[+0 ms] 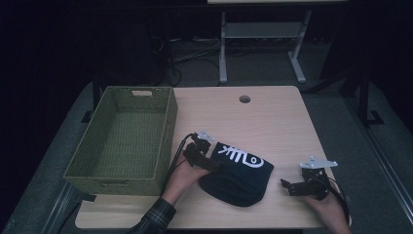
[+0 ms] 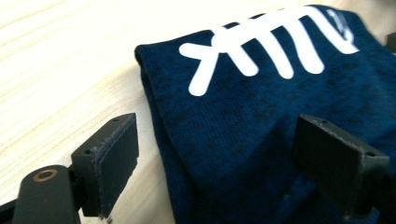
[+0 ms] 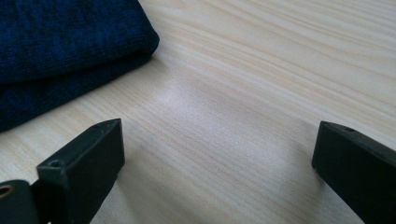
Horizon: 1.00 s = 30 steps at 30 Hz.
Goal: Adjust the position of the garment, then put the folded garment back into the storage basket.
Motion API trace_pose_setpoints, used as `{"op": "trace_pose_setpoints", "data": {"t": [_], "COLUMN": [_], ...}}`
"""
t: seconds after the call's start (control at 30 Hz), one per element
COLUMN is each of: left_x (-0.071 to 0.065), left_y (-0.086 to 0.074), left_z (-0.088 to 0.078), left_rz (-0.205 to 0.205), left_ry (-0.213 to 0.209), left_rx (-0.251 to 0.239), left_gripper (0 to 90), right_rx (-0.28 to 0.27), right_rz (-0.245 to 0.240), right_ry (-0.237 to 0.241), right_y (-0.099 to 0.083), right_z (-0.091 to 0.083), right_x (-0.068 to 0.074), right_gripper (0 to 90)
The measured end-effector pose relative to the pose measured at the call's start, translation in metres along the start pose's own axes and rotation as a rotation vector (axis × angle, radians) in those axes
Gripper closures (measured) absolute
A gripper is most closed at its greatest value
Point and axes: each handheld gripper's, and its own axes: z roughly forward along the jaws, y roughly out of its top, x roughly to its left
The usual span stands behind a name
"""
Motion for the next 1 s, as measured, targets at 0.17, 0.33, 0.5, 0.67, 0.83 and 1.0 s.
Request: {"op": "trace_pose_setpoints", "data": {"t": [0.17,0.33,0.5,0.67,0.83,1.0], "left_x": [0.003,0.004,0.006,0.004,0.002,0.002], "left_y": [-0.003,-0.007,-0.009,-0.008,-0.008,-0.007], "left_z": [0.010,0.018,0.019,0.019,0.017,0.017], "left_rz": [0.002,0.001,-0.008,0.008,0.011,0.015], "left_ry": [0.004,-0.012,-0.030,-0.023,-0.060,-0.095], "left_rx": [0.045,0.070,0.077,0.082,0.080,0.094], "left_gripper": [13.2,13.0,13.0,14.2,29.6,47.6], "right_rx": [0.000,0.000,0.001,0.002,0.001,0.002], "right_rz": [0.000,-0.001,-0.002,-0.003,-0.002,-0.003], "right_ry": [0.001,0.001,0.003,0.004,0.004,0.005], "right_y": [0.000,0.000,0.000,0.000,0.000,0.000], "right_z": [0.000,0.000,0.000,0.000,0.000,0.000], "right_x": [0.000,0.000,0.000,0.000,0.000,0.000], "right_gripper": [2.2,2.2,2.2,2.2,2.2,2.2]}}
